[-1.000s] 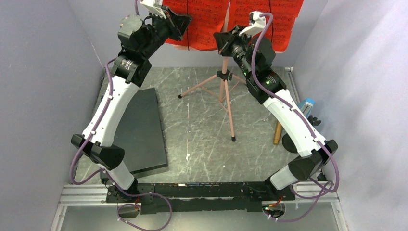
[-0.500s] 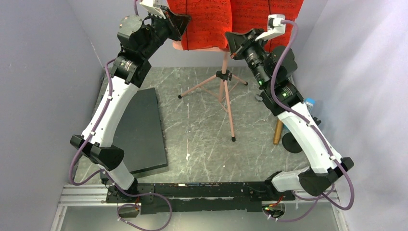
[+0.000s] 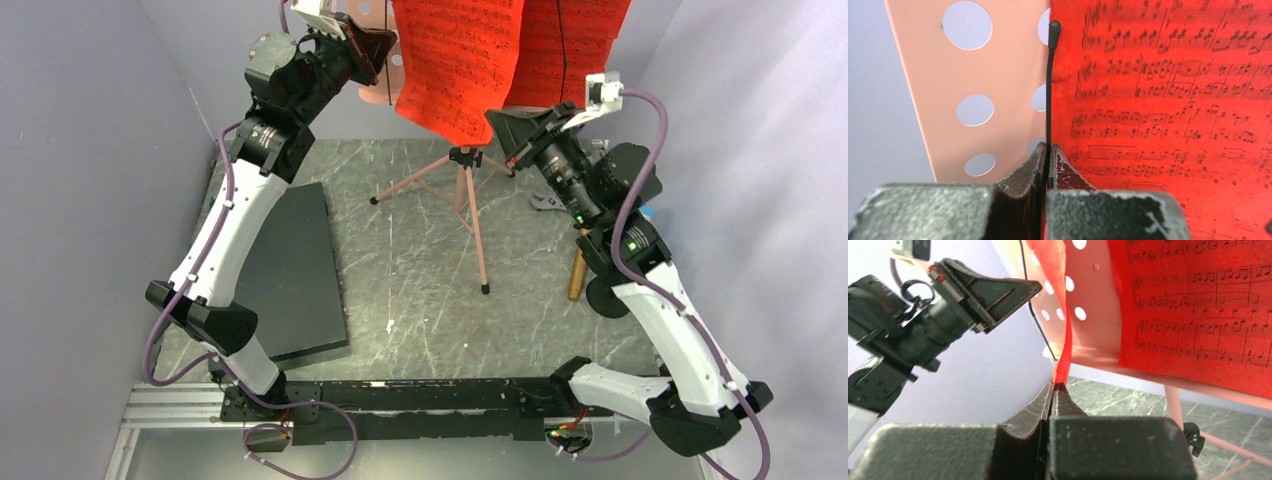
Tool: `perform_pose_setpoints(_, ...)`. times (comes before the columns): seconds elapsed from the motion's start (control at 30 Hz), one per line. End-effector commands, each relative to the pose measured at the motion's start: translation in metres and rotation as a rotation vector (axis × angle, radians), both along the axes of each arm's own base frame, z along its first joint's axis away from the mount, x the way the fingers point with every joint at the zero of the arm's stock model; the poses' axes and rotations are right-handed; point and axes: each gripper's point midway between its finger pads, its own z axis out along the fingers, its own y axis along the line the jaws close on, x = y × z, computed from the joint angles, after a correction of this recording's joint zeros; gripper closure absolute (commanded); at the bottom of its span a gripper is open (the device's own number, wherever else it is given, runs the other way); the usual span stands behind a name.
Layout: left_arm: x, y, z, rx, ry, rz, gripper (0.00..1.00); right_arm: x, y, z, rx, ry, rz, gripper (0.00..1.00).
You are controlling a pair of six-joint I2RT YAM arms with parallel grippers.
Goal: Pack up the instrument practice props
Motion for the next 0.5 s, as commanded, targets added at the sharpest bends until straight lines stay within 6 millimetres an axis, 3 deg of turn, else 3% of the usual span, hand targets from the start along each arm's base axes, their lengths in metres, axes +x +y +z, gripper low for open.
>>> perform_pose_setpoints(0.0, -0.027, 0.015, 0.037, -0.040, -0.101, 0.016, 0.93, -0.031, 0.000, -0.005, -0.018, 0.005, 0.092, 1.00)
perform_pose_setpoints(0.23, -0.033, 0.020, 0.033, -0.007, -0.102, 0.026, 0.79, -0.066, -0.003, -0.034, -0.079, 0.055, 0.184, 1.00)
perform_pose_setpoints(0.47, -0.046, 0.027, 0.034, 0.009, -0.101, 0.035, 0.55, -0.103, 0.000, -0.057, -0.130, 0.071, 0.318, 1.00)
